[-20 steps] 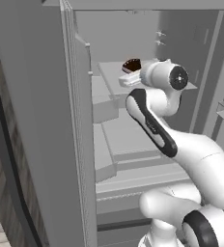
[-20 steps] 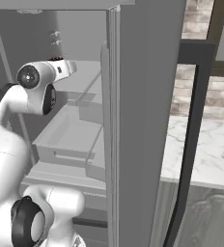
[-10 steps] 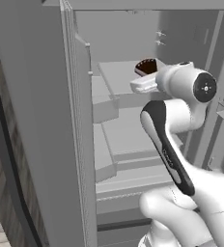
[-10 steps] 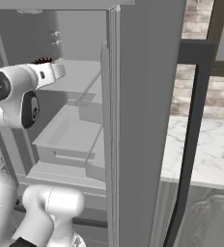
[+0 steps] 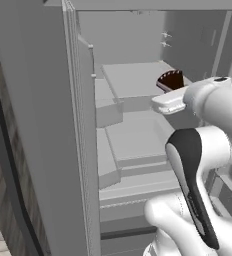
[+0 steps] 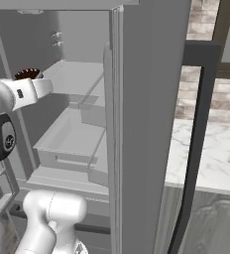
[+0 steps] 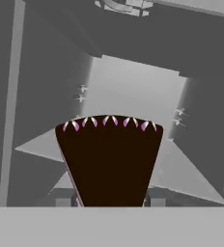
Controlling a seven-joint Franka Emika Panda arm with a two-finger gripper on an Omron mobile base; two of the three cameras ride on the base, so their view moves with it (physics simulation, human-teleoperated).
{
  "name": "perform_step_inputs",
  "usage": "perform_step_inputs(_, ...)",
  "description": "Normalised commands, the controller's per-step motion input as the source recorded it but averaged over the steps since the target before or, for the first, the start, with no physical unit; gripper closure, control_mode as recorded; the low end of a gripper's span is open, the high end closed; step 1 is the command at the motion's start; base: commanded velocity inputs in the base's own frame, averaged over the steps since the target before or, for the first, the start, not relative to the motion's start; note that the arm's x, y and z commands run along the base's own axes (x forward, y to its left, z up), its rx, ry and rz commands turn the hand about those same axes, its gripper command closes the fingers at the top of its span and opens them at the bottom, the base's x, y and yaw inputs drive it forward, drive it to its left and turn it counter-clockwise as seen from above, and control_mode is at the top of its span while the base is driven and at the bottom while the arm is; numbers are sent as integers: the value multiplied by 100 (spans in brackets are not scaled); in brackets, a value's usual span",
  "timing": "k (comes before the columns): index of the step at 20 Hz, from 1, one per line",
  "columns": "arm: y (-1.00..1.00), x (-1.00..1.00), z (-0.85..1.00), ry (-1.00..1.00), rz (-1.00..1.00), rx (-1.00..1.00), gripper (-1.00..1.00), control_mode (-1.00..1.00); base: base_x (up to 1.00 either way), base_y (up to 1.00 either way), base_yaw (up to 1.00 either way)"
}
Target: Take the cakes from the fridge and place them on the empty tray on the dining counter.
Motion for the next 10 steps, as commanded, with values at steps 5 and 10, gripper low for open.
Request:
perform_step_inputs(5,-2,-100,9,0,0,2,100,-100,0,0,0)
perform_step_inputs(10,0,-20,3,0,0,1,100,100,-80,0,0)
